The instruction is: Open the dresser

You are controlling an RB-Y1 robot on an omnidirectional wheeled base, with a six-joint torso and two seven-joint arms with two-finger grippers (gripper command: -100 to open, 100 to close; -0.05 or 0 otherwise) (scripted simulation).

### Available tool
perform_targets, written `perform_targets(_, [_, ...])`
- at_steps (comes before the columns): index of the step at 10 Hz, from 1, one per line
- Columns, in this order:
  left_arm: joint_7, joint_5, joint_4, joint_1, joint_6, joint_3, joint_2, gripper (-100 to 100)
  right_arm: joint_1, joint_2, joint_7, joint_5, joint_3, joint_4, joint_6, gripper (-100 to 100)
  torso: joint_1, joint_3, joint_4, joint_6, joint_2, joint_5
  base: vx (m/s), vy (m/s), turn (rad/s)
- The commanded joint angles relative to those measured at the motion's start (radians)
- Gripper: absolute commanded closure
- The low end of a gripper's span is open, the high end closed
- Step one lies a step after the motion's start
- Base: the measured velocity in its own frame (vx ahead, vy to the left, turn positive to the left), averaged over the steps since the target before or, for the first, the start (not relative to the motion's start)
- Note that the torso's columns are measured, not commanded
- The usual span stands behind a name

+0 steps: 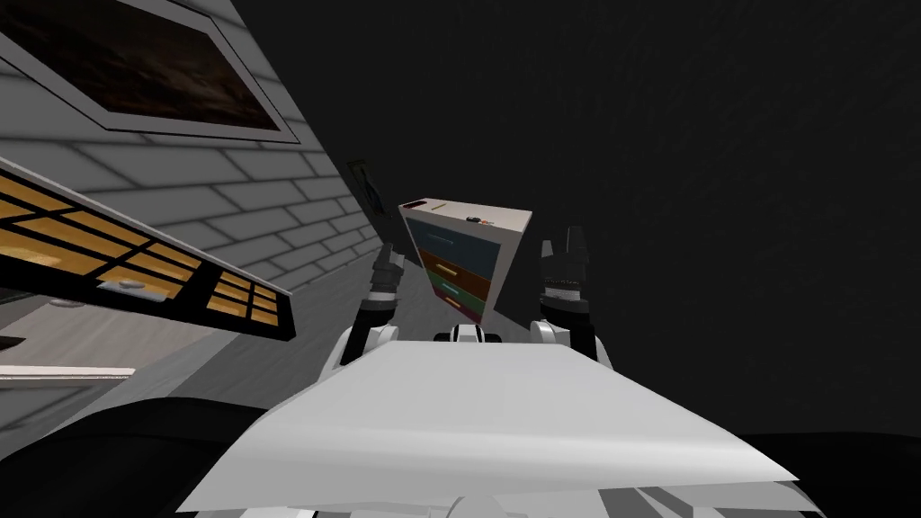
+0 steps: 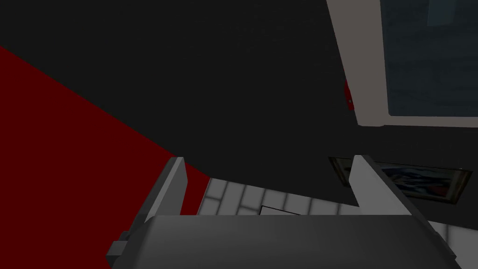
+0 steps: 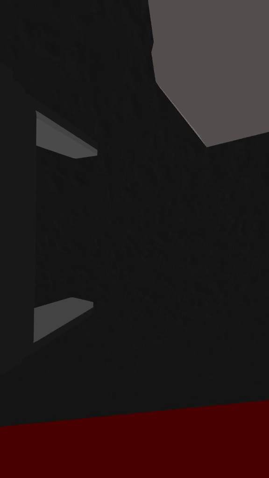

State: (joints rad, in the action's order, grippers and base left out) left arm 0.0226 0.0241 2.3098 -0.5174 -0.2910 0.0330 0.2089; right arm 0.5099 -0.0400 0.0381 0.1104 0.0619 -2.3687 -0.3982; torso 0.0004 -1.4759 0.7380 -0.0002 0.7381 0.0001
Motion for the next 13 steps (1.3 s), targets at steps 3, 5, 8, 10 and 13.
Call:
perform_targets(3, [0.032, 0.008, 0.038, -0.003, 0.120, 0.006, 0.064, -100, 0.000, 0.000, 0.000, 0.000, 0.000, 0.000, 0.000, 0, -0.001, 0.000, 0.000, 0.000, 0.000, 0.000, 0.036, 0.000, -0.124])
perform_targets(5, [0.043, 0.012, 0.053, -0.006, 0.164, 0.009, 0.090, -100, 0.000, 0.000, 0.000, 0.000, 0.000, 0.000, 0.000, 0, 0.000, 0.000, 0.000, 0.000, 0.000, 0.000, 0.033, 0.002, -0.102])
perform_targets(8, [0.060, 0.016, 0.073, -0.010, 0.225, 0.013, 0.127, -100, 0.000, 0.000, 0.000, 0.000, 0.000, 0.000, 0.000, 0, 0.000, 0.000, 0.000, 0.000, 0.000, 0.000, 0.026, 0.003, -0.107])
perform_targets(10, [0.070, 0.020, 0.086, -0.012, 0.265, 0.016, 0.153, -100, 0.000, 0.000, 0.000, 0.000, 0.000, 0.000, 0.000, 0, 0.000, 0.000, 0.000, 0.000, 0.000, 0.000, 0.023, 0.003, -0.105])
perform_targets(13, [0.088, 0.025, 0.105, -0.017, 0.330, 0.020, 0.197, -100, 0.000, 0.000, 0.000, 0.000, 0.000, 0.000, 0.000, 0, 0.000, 0.000, 0.000, 0.000, 0.000, 0.000, 0.031, 0.006, -0.106])
